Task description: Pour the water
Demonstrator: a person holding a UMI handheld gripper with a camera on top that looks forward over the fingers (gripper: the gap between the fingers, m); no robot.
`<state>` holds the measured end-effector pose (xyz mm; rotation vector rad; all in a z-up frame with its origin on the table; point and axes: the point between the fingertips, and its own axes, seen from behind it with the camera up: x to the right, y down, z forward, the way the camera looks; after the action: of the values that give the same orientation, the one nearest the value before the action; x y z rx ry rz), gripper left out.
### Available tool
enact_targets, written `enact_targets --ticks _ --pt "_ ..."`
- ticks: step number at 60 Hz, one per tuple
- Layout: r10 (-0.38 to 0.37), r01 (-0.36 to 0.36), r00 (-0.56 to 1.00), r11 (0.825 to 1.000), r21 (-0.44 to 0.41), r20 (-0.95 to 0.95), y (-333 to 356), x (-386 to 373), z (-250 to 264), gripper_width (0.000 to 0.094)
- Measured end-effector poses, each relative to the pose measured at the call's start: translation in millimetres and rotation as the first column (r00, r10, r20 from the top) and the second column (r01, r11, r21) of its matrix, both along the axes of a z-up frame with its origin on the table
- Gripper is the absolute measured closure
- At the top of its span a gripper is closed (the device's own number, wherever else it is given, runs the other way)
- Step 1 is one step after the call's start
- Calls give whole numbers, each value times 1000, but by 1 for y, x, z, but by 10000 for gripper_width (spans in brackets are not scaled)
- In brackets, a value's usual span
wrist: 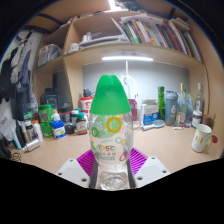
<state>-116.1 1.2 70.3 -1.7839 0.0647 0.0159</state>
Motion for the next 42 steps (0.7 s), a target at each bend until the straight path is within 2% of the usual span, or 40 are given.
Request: enact_targets --ticks 3,9,12,18,22,26,32,38,42 --pt "12 -12 1000 1000 -15 -4 1 -1 -1 509" --pt "87 -93 993 993 -66 -81 1 -13 -3 534" --pt "99 -110 986 991 -79 -132 3 -10 7 555" --pt "111 -127 953 991 -41 -284 11 6 54 555" --pt "83 -97 876 995 -4 -475 23 28 96 555" --pt "59 -54 735 998 28 -675 31 69 131 555" --pt "5 26 443 999 18 -897 41 134 156 557" --pt "-22 73 88 997 -16 -996 45 185 154 558" --pt "-20 69 -186 997 -34 -982 52 206 151 558"
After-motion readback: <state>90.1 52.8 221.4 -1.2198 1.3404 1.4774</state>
